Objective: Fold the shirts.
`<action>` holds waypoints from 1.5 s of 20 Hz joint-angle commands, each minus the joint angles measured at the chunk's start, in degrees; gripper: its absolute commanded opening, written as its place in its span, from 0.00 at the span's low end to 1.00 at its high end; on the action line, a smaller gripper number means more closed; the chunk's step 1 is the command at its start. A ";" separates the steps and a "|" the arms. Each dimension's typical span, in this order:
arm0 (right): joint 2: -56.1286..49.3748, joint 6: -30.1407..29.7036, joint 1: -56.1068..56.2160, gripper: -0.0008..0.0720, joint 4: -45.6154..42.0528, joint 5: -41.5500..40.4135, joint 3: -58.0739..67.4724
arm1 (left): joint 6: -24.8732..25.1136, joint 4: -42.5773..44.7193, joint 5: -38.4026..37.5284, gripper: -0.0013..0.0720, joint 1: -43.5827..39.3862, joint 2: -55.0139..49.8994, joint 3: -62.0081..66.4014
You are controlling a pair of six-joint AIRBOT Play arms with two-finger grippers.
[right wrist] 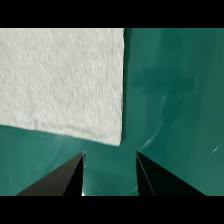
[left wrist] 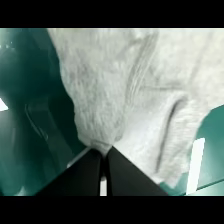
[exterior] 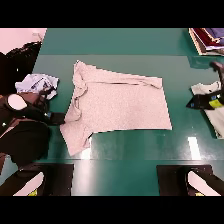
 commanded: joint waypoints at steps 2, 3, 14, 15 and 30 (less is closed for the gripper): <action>-3.13 -6.21 -14.38 0.52 11.39 0.48 -15.08 | 0.74 -3.85 1.62 0.05 0.00 0.00 4.55; -4.94 -6.67 -16.11 0.52 12.02 -0.09 -17.55 | 0.74 -4.28 2.16 0.05 0.00 0.02 4.55; -16.87 -10.73 -7.08 0.42 21.09 -16.06 -23.45 | 0.74 -4.37 3.02 0.05 0.00 0.00 4.55; -16.61 -10.75 -6.10 0.39 21.07 -16.55 -23.45 | 0.74 -4.37 3.02 0.05 0.00 0.00 4.55; 11.91 -10.69 -4.37 0.03 27.85 -24.74 34.71 | 0.57 -10.38 7.04 0.05 0.15 3.78 67.84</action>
